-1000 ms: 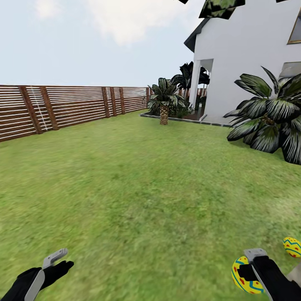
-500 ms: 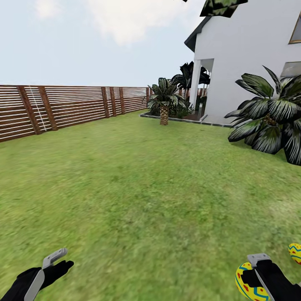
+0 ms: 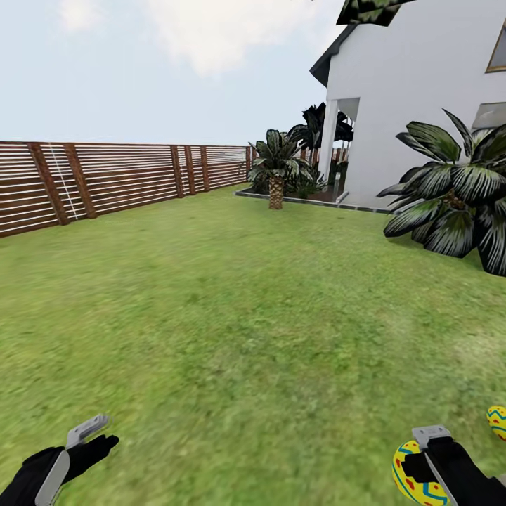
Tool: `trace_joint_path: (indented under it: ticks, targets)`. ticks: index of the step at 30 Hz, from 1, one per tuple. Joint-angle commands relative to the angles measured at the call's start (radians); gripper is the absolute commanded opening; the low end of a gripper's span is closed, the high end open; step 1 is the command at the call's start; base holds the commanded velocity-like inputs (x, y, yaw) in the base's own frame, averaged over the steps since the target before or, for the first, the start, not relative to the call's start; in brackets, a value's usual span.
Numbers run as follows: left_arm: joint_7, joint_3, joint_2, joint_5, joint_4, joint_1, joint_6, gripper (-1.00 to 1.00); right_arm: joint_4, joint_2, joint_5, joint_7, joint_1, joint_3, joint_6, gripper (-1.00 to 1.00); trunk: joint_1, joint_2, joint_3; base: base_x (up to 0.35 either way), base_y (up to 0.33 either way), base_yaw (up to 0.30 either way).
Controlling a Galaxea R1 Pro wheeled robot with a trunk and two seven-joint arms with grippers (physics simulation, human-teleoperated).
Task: Take the three Easter eggs out of the wicker basket on the lawn in the garden, then place them on the lawn next to a single tree (choose any tree) so that all three eggs are next to the same tree and none are left in the basket.
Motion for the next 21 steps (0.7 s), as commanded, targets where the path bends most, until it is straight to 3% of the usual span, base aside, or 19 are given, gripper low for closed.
trace_joint_path:
  ticks: [1,21]
  targets:
    - [-0.004,0.004,0.004,0.001,-0.015,0.0,0.003,1.0,-0.001,0.002,0.013,0.01,0.0,-0.003,0.003,-1.0,0.004,-0.008,-0.004,0.0,0.0,0.0]
    - [-0.002,0.004,-0.001,0.001,-0.047,0.0,0.0,1.0,-0.001,0.002,0.013,0.01,0.0,-0.003,0.004,-1.0,0.081,-0.148,-0.067,0.0,0.0,0.0]
